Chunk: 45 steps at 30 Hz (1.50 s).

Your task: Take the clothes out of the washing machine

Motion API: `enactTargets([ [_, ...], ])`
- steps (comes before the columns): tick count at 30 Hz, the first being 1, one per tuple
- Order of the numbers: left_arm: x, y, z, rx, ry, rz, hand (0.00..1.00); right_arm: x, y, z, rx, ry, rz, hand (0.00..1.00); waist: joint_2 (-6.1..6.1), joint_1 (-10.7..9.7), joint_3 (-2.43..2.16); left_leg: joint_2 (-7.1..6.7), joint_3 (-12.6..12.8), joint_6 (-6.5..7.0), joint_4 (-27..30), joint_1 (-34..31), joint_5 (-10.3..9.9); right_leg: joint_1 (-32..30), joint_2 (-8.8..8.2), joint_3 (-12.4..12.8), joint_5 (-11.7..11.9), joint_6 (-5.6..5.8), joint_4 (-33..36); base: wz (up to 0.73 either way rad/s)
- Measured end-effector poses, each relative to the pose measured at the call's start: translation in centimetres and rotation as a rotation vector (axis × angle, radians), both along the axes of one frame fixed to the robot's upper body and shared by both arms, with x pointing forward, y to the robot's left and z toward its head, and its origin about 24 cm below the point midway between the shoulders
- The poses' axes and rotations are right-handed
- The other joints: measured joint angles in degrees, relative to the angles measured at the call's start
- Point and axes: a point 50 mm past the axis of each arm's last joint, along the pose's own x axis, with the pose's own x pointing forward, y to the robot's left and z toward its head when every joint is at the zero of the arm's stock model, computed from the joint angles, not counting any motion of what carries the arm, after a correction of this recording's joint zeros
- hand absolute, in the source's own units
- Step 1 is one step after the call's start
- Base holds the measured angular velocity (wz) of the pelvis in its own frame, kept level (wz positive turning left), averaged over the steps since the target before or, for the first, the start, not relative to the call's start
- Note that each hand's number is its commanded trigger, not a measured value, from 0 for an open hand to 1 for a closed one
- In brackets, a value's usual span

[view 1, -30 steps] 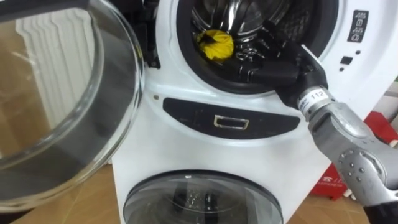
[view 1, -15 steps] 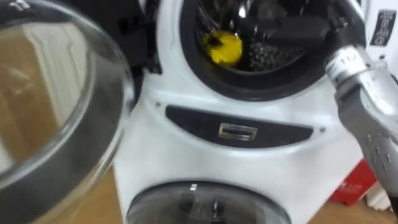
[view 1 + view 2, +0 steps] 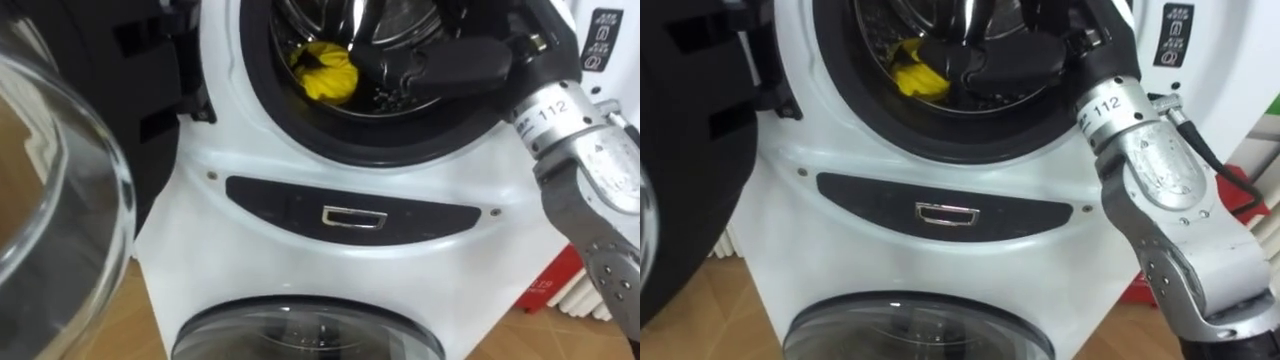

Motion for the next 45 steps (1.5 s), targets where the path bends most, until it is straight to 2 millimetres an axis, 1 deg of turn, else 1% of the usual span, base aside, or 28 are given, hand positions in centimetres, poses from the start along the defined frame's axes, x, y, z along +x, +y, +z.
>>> enactTargets([
  [3, 0.1, 0.1, 0.0, -0.001, -0.004, 0.008, 0.0, 0.0, 0.0, -0.1, -0.013, 0.001, 0.008, 0.0, -0.11, 0.3, 0.09, 0.31, 0.35, -0.29, -0.04, 0.37, -0.17, 0.32, 0.26, 0.11, -0.17, -0.24, 0.02, -0.03],
  [4, 0.0, 0.1, 0.0, -0.001, -0.003, 0.011, 0.0, 0.0, 0.0, -0.2, -0.016, 0.003, 0.01, 0.0, 0.09, 0.29, 0.3, 0.37, 0.32, -0.34, -0.03, 0.41, -0.21, 0.42, 0.3, 0.04, -0.21, -0.29, -0.02, 0.0],
  [6, 0.0, 0.1, 0.0, -0.003, -0.004, 0.013, 0.0, 0.1, -0.1, -0.4, -0.031, 0.012, 0.018, 0.0, -0.27, 0.24, 0.35, 0.55, -0.07, -0.61, 0.09, 0.53, -0.39, 0.96, 0.48, -0.38, -0.26, -0.42, -0.61, 0.07],
  [8, 0.1, 0.1, 0.0, -0.004, -0.004, 0.009, 0.0, 0.6, -0.5, -0.9, -0.044, 0.034, 0.031, 0.0, -0.7, 0.38, 0.54, 0.6, -0.66, -0.74, 0.14, 0.73, -0.47, 1.47, 0.56, -0.61, -0.38, -0.57, -0.81, 0.16],
  [9, 0.1, 0.1, 0.0, -0.005, -0.004, 0.009, 0.0, 1.0, -0.8, -1.5, -0.046, 0.065, 0.021, 0.0, -1.02, 0.48, 0.39, 0.6, -0.91, -0.85, 0.17, 0.72, -0.54, 1.58, 0.59, -1.0, -0.46, -0.66, -0.82, 0.19],
  [11, 0.1, 0.1, 0.0, -0.006, -0.003, 0.01, 0.0, 1.5, -1.2, -2.2, -0.047, 0.097, 0.013, 0.0, -1.26, 0.68, 0.33, 0.68, -1.22, -0.91, 0.2, 0.71, -0.58, 1.76, 0.6, -1.69, -0.58, -0.8, -0.88, 0.18],
  [14, 0.1, 0.1, 0.0, -0.004, 0.003, 0.013, 0.0, 1.9, -1.6, -2.9, -0.049, 0.131, 0.013, 0.0, -1.25, 1.6, 0.35, 0.81, -2.42, -0.94, 0.23, 0.96, -0.62, 2.19, 0.52, -2.24, -0.94, -0.78, -0.97, 0.16],
  [16, 0.0, 0.1, 0.0, -0.004, 0.009, 0.013, 0.0, 2.3, -2.0, -3.6, -0.053, 0.16, 0.005, 0.0, -1.16, 2.26, 0.45, 0.78, -2.72, -0.95, 0.06, 1.56, -0.63, 3.19, 0.45, -2.88, -0.98, -0.73, -1.47, 0.17],
  [18, 0.1, 0.1, 0.0, -0.004, 0.013, 0.009, 0.0, 2.9, -2.7, -4.6, -0.083, 0.205, -0.018, 0.0, -1.22, 3.34, 0.49, 0.64, -3.42, -0.86, -0.03, 1.77, -0.75, 3.91, 0.3, -3.56, -1.11, -0.59, -1.71, 0.17],
  [20, 0.1, 0.0, 0.0, -0.004, 0.018, 0.01, 0.0, 3.2, -3.1, -5.2, -0.117, 0.228, -0.032, 0.0, -1.29, 3.68, 0.53, 0.44, -4.12, -0.83, 0.11, 1.74, -0.75, 4.18, 0.02, -4.2, -1.24, -0.49, -1.69, 0.17],
  [23, 0.0, 0.1, 0.0, -0.003, 0.031, 0.013, 0.0, 3.7, -3.3, -5.8, -0.179, 0.25, -0.049, 0.0, -1.55, 4.4, 0.65, 0.21, -4.27, -0.82, 0.27, 1.63, -0.74, 4.19, -0.21, -4.4, -1.47, -0.37, -1.67, 0.03],
  [26, 0.0, 0.0, -0.1, -0.017, 0.04, 0.012, 0.0, 4.1, -3.1, -6.1, -0.244, 0.253, -0.064, 0.0, -1.61, 4.47, 0.71, -0.17, -4.47, -0.69, 0.8, 1.48, -0.83, 4.36, -0.27, -4.71, -1.47, -0.37, -1.66, 0.0],
  [30, 1.0, -0.1, 0.0, -0.031, 0.019, 0.004, 0.0, 4.5, -3.3, -6.3, -0.296, 0.262, -0.083, 0.0, -1.56, 4.92, 0.74, -0.25, -4.67, -0.66, 1.16, 1.29, -0.85, 4.39, -0.36, -4.69, -1.46, -0.38, -1.64, 0.01],
  [32, 1.1, -0.1, 0.0, -0.037, 0.019, 0.003, 0.0, 4.5, -3.3, -6.3, -0.299, 0.26, -0.081, 0.0, -1.44, 5.05, 0.82, -0.26, -4.65, -0.66, 1.15, 1.29, -0.85, 4.34, -0.34, -4.62, -1.46, -0.38, -1.64, 0.0],
  [37, 1.5, -0.1, 0.0, -0.038, 0.015, 0.007, 0.0, 4.5, -3.4, -6.3, -0.311, 0.257, -0.095, 0.0, -1.39, 5.04, 0.85, -0.27, -4.58, -0.66, 1.36, 1.04, -0.85, 4.26, -0.38, -4.72, -1.46, -0.37, -1.64, 0.0],
  [41, 1.7, -0.1, 0.0, -0.036, 0.006, 0.009, 0.0, 4.7, -3.7, -6.5, -0.323, 0.259, -0.127, 0.0, -1.36, 4.75, 0.84, -0.43, -5.24, -0.6, 1.84, 0.57, -0.88, 4.14, -0.56, -5.21, -1.46, -0.36, -1.6, 0.06],
  [45, 1.5, 0.1, 0.3, -0.029, -0.007, 0.018, 0.0, 4.8, -4.2, -6.7, -0.324, 0.267, -0.157, 0.0, -1.38, 4.63, 0.8, -0.73, -5.82, -0.55, 2.06, 0.39, -0.87, 4.09, -0.73, -5.27, -1.51, -0.2, -1.48, 0.06],
])
